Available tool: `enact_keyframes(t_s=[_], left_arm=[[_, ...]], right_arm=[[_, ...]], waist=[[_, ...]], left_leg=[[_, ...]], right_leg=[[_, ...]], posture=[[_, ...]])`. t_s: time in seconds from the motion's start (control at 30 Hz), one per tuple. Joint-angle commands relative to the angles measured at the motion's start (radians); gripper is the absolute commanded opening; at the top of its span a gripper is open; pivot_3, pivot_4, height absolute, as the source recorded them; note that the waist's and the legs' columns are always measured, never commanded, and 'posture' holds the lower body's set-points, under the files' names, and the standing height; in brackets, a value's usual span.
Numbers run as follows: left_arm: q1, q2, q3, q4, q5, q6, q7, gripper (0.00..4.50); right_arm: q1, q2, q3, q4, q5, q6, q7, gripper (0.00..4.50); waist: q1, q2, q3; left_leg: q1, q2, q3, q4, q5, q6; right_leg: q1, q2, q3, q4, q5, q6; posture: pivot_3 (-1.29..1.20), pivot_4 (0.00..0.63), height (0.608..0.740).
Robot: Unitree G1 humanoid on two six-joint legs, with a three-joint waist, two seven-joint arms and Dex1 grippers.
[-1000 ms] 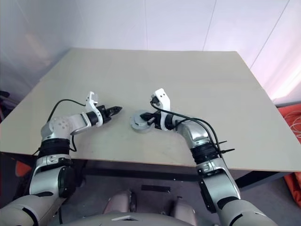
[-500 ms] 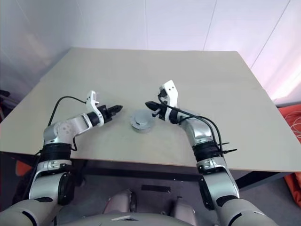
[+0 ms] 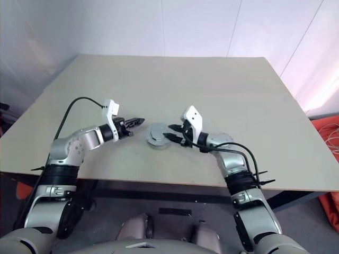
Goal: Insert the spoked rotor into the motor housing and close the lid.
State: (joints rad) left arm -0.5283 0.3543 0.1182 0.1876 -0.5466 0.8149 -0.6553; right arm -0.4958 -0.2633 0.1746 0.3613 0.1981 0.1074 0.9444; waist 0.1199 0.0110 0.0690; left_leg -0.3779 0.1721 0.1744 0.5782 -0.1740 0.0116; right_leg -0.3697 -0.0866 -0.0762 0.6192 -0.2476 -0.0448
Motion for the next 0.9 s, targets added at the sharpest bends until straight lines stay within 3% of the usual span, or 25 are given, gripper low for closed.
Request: enact_keyframes(t_s=[0.03,0.13,0.6,0.9], left_arm=[[0.001,0.013,0.003,-0.039,0.003,-0.022,-0.009,0.0],[0.005,0.011,0.007,-0.044,0.005,-0.025,-0.001,0.0],[0.071,0.036,0.041,-0.13,-0.021,0.005,0.023,0.0],[0.126,0.117,0.095,-0.133,-0.082,0.052,-0.042,0.0]], right_arm=[[-0.036,0.023,0.006,0.007,0.001,-0.033,0.01,3.42],[-0.07,0.052,0.005,0.071,-0.041,-0.051,-0.056,4.48],[-0.12,0.114,0.034,0.223,-0.095,-0.122,-0.053,4.48],[-0.132,0.126,0.021,0.209,-0.094,-0.169,-0.056,4.48]], waist=[[0.0,0.0,0.0],[-0.002,0.0,0.0],[-0.025,0.0,0.0],[-0.027,0.0,0.0]], left_leg=[[0.0,0.0,0.0,0.0,0.0,0.0],[0.0,0.0,0.0,0.0,0.0,0.0],[0.0,0.0,0.0,0.001,0.0,0.0],[0.0,0.0,0.0,0.001,0.0,0.0]], right_leg=[[0.0,0.0,0.0,0.0,0.0,0.0],[0.0,0.0,0.0,0.0,0.0,0.0],[0.0,0.0,0.0,0.001,0.0,0.0],[0.0,0.0,0.0,0.001,0.0,-0.001]], posture=[[0.0,0.0,0.74],[0.0,0.0,0.74],[0.0,0.0,0.74],[0.0,0.0,0.74]])
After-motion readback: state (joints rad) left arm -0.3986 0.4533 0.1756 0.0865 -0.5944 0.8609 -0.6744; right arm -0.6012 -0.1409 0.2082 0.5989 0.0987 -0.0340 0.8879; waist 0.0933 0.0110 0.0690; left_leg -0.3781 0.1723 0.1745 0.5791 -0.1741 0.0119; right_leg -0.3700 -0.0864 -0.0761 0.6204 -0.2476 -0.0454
